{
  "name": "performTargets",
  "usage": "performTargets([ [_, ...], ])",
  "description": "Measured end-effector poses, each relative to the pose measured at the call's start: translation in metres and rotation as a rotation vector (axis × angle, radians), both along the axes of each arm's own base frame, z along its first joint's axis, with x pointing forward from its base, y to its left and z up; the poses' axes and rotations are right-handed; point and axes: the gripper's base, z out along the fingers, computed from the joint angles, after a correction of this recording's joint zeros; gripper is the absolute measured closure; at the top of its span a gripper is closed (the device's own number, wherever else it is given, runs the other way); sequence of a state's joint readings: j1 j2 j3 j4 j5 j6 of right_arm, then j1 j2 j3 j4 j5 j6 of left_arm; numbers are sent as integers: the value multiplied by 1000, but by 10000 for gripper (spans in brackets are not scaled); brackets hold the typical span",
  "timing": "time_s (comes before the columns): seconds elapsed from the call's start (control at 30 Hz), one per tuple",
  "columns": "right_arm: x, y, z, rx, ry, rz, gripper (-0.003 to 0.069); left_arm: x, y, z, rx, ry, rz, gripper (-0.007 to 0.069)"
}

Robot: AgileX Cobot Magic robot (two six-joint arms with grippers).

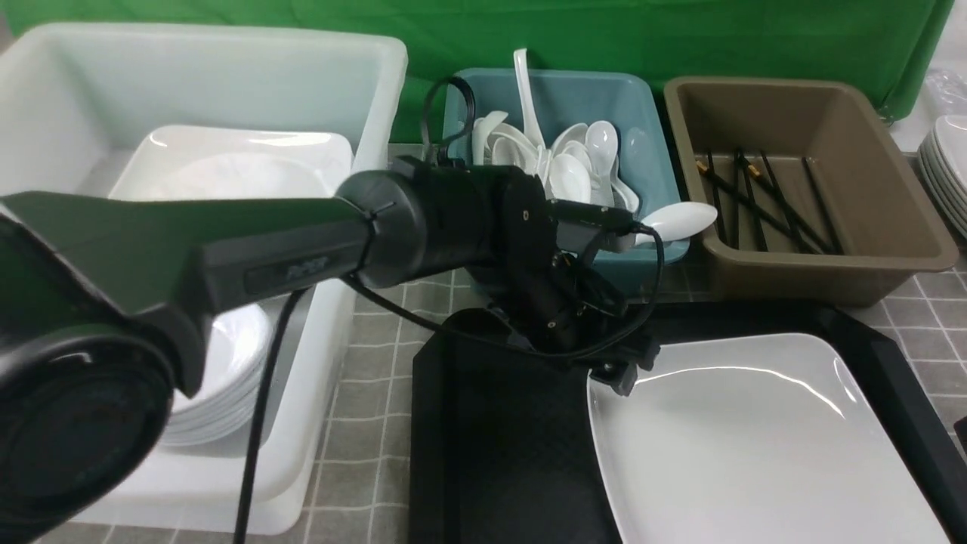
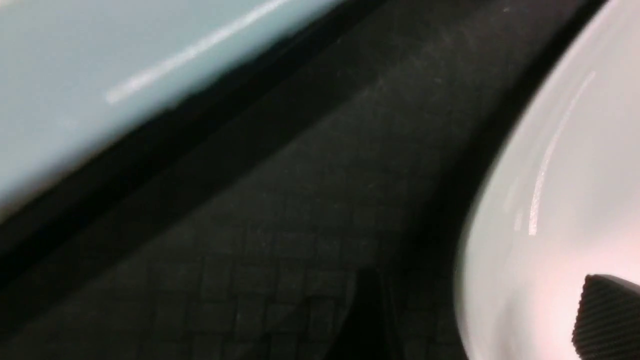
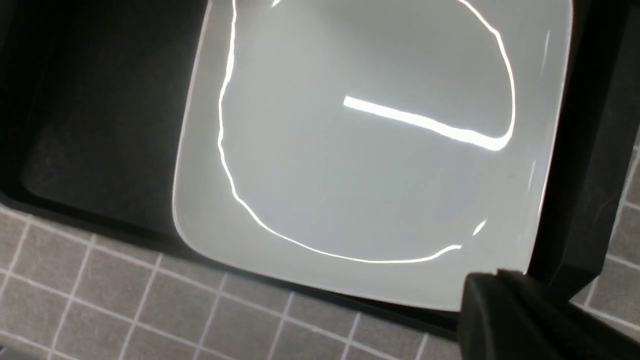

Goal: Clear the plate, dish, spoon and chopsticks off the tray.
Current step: Use the left arm to grab a plate from the dinner plate, then use the left arm to put the plate into the large storage box on the left

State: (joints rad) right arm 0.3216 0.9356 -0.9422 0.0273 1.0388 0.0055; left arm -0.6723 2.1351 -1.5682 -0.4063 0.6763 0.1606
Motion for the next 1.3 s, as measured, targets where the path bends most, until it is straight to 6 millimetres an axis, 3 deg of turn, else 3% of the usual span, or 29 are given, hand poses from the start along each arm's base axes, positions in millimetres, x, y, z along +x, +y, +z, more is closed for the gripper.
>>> performTargets([
  [0.2, 1, 1, 1, 10, -13, -3, 629, 0, -2, -8, -6, 25, 12, 174],
  [0.4, 1, 1, 1, 13, -17, -3, 629, 1, -3, -7, -22, 21, 12, 477],
  [0.43, 1, 1, 1, 16, -16, -3, 629, 1, -4, -7, -30, 27, 21, 498],
  [0.67, 1, 3, 1, 32, -17, -2, 631, 1, -4, 5, -50, 49, 33, 512],
  [0.83, 2, 3, 1, 34, -19, -2, 631, -5, 5, 55, -85, 4, 12, 568],
  [0.9, 2, 3, 3, 38, -28, -2, 631, -14, 13, 89, -94, -48, -17, 591],
  [0.97, 2, 3, 8, 44, -41, -1, 631, -21, 19, 109, -97, -78, -35, 596],
  [1.0, 2, 4, 17, 56, -55, 1, 631, -27, 25, 125, -96, -101, -50, 596],
  [1.07, 1, 4, 27, 69, -71, 3, 631, -32, 28, 135, -99, -117, -56, 596],
  [1.17, -4, 6, 65, 139, -160, 25, 630, -44, 44, 171, -127, -187, -54, 596],
  [1.2, -4, 6, 67, 141, -166, 25, 630, -44, 44, 171, -126, -186, -54, 596],
  [1.23, -8, 8, 85, 178, -217, 50, 630, -47, 58, 190, -152, -224, -27, 596],
  [1.3, -11, 10, 98, 207, -255, 81, 630, -48, 76, 209, -184, -264, 19, 596],
])
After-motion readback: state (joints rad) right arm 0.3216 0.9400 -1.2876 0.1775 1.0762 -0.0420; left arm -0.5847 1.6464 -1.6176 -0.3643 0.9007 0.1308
